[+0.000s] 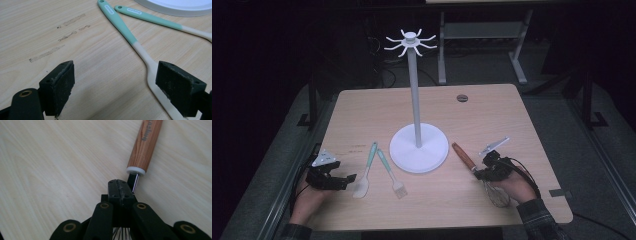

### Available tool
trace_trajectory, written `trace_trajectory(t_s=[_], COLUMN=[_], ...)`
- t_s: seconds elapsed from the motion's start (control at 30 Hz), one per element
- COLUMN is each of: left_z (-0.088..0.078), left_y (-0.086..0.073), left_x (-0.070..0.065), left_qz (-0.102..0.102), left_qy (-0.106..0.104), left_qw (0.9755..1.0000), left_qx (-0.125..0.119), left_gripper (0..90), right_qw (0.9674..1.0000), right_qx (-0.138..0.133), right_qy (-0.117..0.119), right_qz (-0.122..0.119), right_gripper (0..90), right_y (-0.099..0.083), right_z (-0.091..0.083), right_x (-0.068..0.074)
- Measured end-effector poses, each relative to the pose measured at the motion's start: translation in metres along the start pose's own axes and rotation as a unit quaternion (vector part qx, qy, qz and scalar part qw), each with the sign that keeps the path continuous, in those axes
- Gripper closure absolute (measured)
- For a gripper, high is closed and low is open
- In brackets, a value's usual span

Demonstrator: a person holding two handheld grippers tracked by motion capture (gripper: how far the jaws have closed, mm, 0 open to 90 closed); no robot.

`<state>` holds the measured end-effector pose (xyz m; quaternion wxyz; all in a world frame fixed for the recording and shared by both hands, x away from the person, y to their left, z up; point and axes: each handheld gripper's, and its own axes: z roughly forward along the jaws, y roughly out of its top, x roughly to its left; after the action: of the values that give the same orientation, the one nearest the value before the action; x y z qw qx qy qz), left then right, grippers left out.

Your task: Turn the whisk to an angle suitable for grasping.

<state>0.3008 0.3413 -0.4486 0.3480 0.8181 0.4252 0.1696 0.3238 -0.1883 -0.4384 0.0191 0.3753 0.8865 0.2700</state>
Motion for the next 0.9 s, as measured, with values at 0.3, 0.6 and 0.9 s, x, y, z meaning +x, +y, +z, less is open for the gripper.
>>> trace_trajectory(t_s=[0.3, 0.6, 0.9], left_z=[0.000, 0.000, -0.001], left_y=[0.000, 0.000, -0.001], left_x=[0.000, 0.001, 0.001], left_qz=[0.000, 0.000, 0.001], left_qy=[0.001, 0.002, 0.003], left_qw=[1.0000, 1.0000, 1.0000], left_qx=[0.001, 0.001, 0.001], left_gripper=[15.4, 15.5, 15.5], right_qw=[0.9994, 0.9985, 0.9988], right_qx=[0.000, -0.011, -0.042], right_qy=[-0.035, -0.051, -0.024], right_qz=[0.007, 0.016, 0.008], right_gripper=[90.0, 90.0, 89.4], right_y=[-0.002, -0.004, 0.000], right_z=[-0.008, -0.013, -0.021], right_x=[-0.018, -0.042, -0.038])
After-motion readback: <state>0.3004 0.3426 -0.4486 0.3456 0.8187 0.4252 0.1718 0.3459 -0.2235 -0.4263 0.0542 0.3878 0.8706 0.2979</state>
